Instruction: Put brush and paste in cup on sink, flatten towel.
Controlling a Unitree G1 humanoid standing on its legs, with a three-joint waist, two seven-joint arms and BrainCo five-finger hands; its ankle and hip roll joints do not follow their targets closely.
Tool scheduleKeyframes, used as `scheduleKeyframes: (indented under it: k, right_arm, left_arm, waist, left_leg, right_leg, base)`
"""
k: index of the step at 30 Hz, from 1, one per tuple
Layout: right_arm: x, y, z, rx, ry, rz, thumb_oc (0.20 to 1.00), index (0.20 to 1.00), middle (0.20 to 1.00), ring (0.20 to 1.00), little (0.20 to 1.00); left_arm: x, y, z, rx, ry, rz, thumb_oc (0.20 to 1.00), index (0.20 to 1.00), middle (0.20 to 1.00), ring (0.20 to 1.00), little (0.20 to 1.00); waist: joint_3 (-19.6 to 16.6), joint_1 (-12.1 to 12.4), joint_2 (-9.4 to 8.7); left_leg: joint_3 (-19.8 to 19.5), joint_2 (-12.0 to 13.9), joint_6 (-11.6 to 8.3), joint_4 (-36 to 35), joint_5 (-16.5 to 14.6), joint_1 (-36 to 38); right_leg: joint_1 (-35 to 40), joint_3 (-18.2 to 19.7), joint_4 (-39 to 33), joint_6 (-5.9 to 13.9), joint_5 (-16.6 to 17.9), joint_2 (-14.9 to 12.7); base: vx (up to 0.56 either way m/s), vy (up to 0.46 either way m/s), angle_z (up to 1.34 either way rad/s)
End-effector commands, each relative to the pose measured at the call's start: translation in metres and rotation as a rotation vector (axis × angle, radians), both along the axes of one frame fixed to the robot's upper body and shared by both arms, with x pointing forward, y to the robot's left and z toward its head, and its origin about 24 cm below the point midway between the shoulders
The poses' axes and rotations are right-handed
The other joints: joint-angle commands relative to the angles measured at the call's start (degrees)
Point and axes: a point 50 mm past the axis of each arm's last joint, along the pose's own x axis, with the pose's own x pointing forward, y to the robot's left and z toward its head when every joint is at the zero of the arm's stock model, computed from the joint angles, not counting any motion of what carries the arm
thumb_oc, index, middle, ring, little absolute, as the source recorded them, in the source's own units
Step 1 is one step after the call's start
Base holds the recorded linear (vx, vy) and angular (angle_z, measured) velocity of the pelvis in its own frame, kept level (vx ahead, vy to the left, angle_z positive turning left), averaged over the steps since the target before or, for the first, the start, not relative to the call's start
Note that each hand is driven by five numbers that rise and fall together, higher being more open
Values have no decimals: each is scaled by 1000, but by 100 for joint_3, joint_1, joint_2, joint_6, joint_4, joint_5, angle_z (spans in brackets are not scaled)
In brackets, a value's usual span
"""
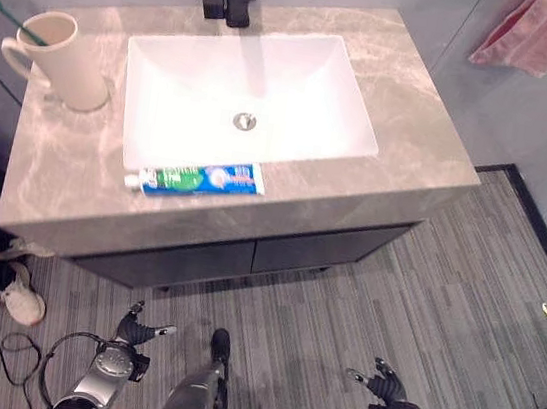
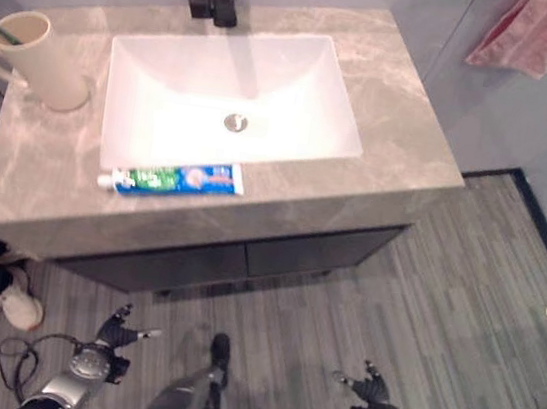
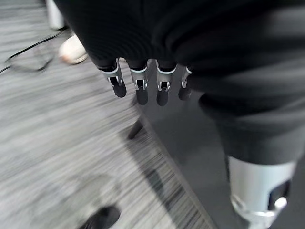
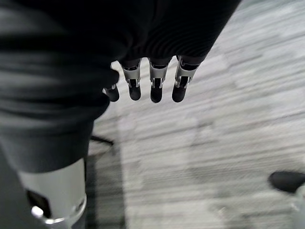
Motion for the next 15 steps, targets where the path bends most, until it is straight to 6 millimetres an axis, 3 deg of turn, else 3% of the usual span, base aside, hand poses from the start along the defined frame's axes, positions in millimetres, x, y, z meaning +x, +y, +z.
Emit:
scheduleKeyframes:
  k: [1, 2, 3, 5, 8, 15]
  right_arm:
    - [13, -15, 14, -62, -60, 21, 1000, 1000, 1000, 1000, 1000]
    - [14, -15, 15, -60, -64, 24, 1000, 1000, 1000, 1000, 1000]
    - [14, -15, 15, -69, -62, 22, 1000, 1000, 1000, 1000, 1000]
    - [13, -15, 13, -73, -53, 22, 1000, 1000, 1000, 1000, 1000]
    - [12, -18, 12, -90, -43, 26, 1000, 1000, 1000, 1000, 1000]
    - [-2, -41, 12, -162, 6, 39, 1000, 1000, 1000, 1000, 1000]
  left_arm:
    - [-3, 0, 3, 51, -33, -19, 1000, 1000, 1000, 1000, 1000]
    - [-2, 1, 3, 54, -32, -18, 1000, 1000, 1000, 1000, 1000]
    - [-3, 3, 2, 76, -22, -23, 1000, 1000, 1000, 1000, 1000]
    - [-1, 2, 3, 102, -19, -46, 1000, 1000, 1000, 1000, 1000]
    - [1, 4, 5, 132, -22, -69, 1000, 1000, 1000, 1000, 1000]
    - [-16, 6, -8, 107, 36, -17, 1000, 1000, 1000, 1000, 1000]
  waist:
    - [135, 20, 225]
    - [170, -28, 269]
    - [168, -35, 307]
    - [173, -87, 324]
    - [169, -117, 287]
    - [35, -44, 277]
  left_leg:
    - [2, 469, -681, 232, 140, -27]
    - [27, 445, -701, 87, 144, 142]
    - [83, 478, -775, 15, 109, 330]
    - [20, 512, -849, -13, 69, 433]
    - [-73, 516, -903, 2, 76, 503]
    - [-234, 613, -1080, -58, 183, 551]
  right_leg:
    - [103, -394, -1610, -134, 1270, 397]
    - [-98, -510, -1895, -203, 1118, 481]
    - [-156, -866, -2607, -260, 902, 253]
    - [-184, -832, -3206, -233, 990, 126]
    - [-73, -428, -3454, -205, 1068, 213]
    - [403, -775, -3993, -379, 991, 332]
  base:
    - [172, 140, -12]
    - [333, 147, -8]
    - [310, 39, -1]
    - [220, -92, -10]
    - [109, -110, 40]
    - [45, -149, 22]
